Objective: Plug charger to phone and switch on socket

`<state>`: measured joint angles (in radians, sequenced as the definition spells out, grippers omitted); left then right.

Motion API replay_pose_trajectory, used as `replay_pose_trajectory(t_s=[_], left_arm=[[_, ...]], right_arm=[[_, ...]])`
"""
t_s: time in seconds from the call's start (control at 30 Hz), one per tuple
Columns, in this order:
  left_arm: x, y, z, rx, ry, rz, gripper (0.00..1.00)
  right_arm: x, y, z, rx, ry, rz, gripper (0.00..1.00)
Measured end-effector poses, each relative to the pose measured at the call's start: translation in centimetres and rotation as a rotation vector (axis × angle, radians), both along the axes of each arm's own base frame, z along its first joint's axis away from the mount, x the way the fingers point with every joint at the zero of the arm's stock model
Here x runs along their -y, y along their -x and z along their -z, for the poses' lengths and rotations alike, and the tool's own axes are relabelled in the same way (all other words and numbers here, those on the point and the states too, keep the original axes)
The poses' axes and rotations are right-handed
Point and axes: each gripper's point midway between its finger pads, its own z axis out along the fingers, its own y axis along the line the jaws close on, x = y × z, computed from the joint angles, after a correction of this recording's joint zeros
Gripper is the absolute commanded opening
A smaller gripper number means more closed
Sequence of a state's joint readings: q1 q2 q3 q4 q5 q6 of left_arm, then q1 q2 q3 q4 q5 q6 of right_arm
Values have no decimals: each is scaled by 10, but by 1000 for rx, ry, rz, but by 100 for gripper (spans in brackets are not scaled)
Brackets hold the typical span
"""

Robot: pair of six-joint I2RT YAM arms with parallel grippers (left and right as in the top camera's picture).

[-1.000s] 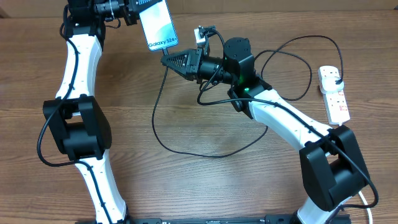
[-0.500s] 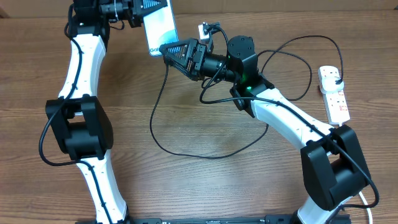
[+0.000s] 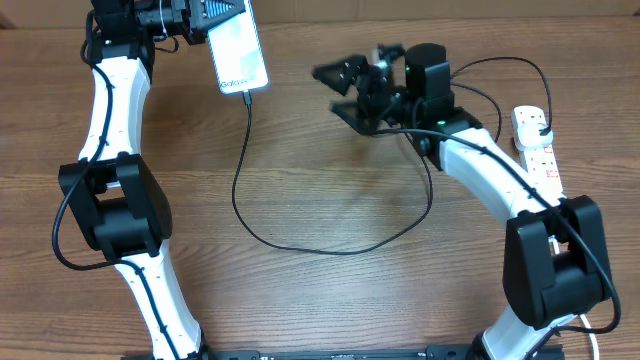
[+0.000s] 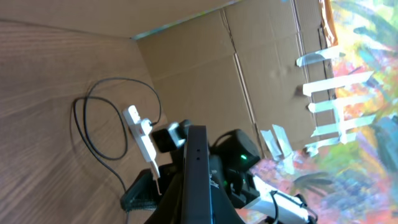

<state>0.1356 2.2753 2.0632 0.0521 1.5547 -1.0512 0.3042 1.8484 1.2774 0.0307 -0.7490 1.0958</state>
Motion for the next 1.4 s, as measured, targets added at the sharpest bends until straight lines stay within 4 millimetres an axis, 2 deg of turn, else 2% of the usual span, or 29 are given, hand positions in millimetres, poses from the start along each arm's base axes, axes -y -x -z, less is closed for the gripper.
replay_pose_trajectory(t_s=[0.13, 0.23, 0.33, 0.4, 0.5, 0.63, 0.67, 0.73, 0.87, 1.03, 1.2, 1.3, 1.4], left_arm=[[4, 1, 0, 46, -6, 11, 4], [12, 3, 3, 59, -9, 23, 4], [23, 4, 12, 34, -10, 29, 4], [31, 4, 25, -13, -16, 21, 4], [45, 6, 54, -110, -46, -4, 4], [66, 18, 100, -218, -132, -25, 4], [74, 24, 117, -250, -176, -27, 4], [84, 34, 136, -271, -233, -20, 4], [107, 60, 180, -297, -368, 19, 4], [136, 92, 219, -285, -474, 96, 4], [153, 115, 252, -303, -598, 123, 4], [159, 122, 272, -299, -675, 115, 4], [167, 122, 283, -279, -707, 94, 4]], right_arm=[[30, 16, 48, -172, 141, 27, 100], [54, 29, 75, -267, 251, 50, 100], [74, 36, 90, -302, 341, 74, 100], [87, 38, 93, -300, 394, 95, 100], [105, 40, 79, -251, 474, 133, 100], [122, 47, 38, -134, 549, 187, 100], [126, 49, 26, -102, 564, 200, 100], [132, 55, 10, -60, 585, 218, 100], [142, 65, -11, -5, 621, 244, 100], [146, 68, -17, 12, 643, 250, 100], [148, 71, -14, 1, 657, 245, 100], [148, 72, -13, 2, 662, 242, 100], [149, 74, -12, -6, 668, 239, 100]])
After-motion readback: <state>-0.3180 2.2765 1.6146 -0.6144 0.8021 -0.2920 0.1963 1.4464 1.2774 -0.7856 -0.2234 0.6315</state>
